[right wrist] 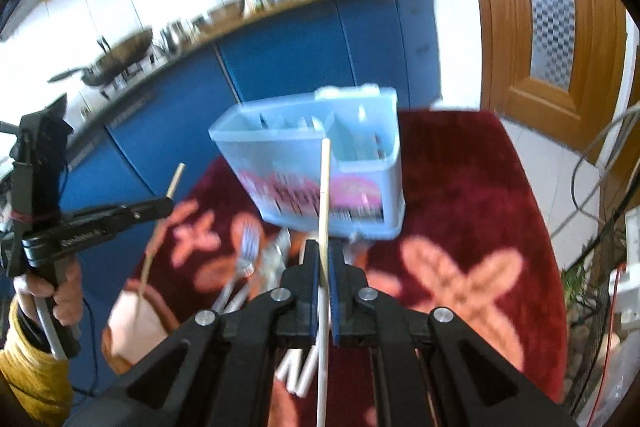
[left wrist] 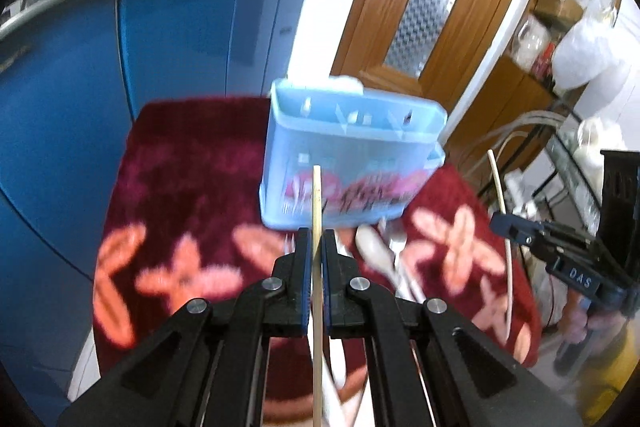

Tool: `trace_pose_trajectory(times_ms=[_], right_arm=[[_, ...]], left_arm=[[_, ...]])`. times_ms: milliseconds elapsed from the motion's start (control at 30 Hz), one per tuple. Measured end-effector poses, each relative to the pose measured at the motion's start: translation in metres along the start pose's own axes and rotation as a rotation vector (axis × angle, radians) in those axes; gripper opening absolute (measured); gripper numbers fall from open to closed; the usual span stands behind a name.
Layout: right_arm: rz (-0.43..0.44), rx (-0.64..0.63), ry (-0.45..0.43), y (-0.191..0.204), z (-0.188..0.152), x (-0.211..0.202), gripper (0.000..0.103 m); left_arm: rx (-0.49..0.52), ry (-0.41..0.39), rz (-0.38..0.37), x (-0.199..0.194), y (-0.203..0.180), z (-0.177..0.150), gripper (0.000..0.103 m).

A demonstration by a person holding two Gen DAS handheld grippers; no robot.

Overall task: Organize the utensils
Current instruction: 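Lift the chopstick with the right gripper and lower it into the blue holder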

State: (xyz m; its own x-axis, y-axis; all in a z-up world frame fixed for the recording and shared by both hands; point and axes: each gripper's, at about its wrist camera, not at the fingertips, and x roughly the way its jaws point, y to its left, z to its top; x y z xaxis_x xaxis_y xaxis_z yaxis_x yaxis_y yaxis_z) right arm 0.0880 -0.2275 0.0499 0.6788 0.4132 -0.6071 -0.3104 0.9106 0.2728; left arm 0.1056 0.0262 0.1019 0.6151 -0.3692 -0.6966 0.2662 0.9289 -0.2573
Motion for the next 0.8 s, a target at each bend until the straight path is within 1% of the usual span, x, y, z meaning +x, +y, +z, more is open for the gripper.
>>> trace_pose_trajectory(times_ms=[200, 333, 600, 700, 800], right_arm=[[0.010, 0.013, -0.095, 0.001, 0.033, 0.001, 0.006], [-0.002, 0.014, -0.160, 0.000, 0.056, 0.006, 0.006], [-0.045, 0.000, -0.306, -0.006, 0.097, 0.025, 0.006], [-0.060, -0.014, -0.352, -0.008, 0.107, 0.034, 0.006], [-0.069, -0.019, -0.394, -0.011, 0.115, 0.046, 0.006]], left_arm=[[-0.021, -0.107, -0.022, -0.004, -0.006, 0.040, 0.003], [-0.022, -0.188, -0.011, -0.008, -0.010, 0.069, 0.003], [-0.022, -0.391, 0.048, -0.007, -0.011, 0.126, 0.003], [-0.016, -0.446, 0.067, 0.000, -0.009, 0.138, 0.003], [-0.014, -0.480, 0.078, 0.015, -0.007, 0.148, 0.003]])
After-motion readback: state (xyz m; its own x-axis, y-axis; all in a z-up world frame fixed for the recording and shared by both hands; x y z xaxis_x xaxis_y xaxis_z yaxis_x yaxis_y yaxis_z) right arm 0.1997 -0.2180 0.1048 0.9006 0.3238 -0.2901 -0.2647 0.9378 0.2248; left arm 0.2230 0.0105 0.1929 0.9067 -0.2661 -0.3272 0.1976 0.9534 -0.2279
